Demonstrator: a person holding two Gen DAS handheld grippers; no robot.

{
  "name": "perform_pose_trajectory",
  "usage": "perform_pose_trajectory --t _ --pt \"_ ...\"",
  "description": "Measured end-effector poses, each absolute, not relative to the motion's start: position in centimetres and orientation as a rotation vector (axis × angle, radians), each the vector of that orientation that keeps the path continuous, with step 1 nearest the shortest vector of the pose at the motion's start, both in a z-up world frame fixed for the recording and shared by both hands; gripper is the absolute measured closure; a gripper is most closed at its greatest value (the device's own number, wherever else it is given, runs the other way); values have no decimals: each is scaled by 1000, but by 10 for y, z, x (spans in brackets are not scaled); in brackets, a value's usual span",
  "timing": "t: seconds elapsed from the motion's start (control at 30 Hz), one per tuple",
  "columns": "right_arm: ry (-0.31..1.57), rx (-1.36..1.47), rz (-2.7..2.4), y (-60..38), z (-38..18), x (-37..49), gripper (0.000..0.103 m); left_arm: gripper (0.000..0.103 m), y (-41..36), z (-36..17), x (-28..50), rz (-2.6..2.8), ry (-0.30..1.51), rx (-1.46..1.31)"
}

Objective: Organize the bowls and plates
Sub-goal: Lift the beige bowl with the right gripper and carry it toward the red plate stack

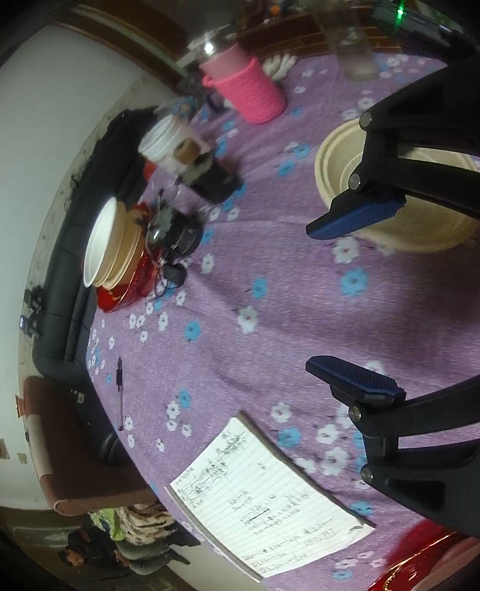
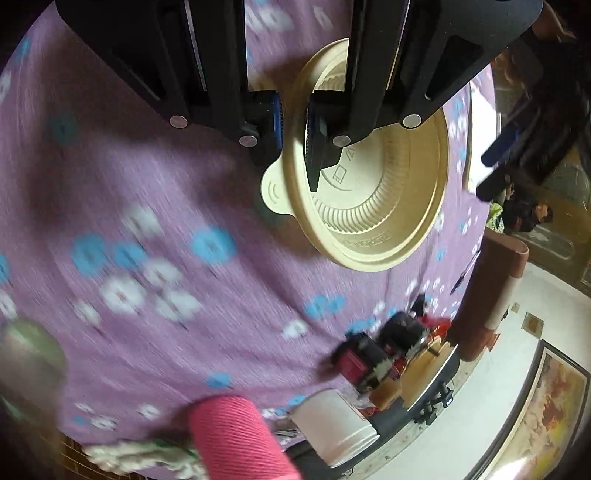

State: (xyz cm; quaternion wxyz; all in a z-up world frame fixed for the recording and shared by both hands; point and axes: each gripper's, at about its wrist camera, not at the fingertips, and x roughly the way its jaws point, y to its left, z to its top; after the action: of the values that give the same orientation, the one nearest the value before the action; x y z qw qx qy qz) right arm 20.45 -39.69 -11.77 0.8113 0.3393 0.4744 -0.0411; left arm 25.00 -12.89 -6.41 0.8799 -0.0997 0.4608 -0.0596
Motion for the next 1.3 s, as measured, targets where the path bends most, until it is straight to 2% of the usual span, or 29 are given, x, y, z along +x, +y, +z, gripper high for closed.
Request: perform_pose_trajectory --t 0.1,0.2,0.37,0.53,1.0,1.3 --pt "1032 776 -17 -401 -121 189 90 34 -135 -64 241 -175 970 -165" --pt "989 774 -6 -406 -115 185 71 34 -144 -62 234 -188 963 -93" --pt "956 773 27 -409 -105 181 70 30 -152 -65 232 -221 978 -20" --pt "1015 769 33 -406 -110 180 70 30 -155 -74 231 -224 1022 25" --pt "978 782 -22 -411 -108 174 70 30 -178 -98 228 -256 1113 184" --pt "947 792 -34 -406 -110 173 70 30 -179 -103 229 -217 1103 253"
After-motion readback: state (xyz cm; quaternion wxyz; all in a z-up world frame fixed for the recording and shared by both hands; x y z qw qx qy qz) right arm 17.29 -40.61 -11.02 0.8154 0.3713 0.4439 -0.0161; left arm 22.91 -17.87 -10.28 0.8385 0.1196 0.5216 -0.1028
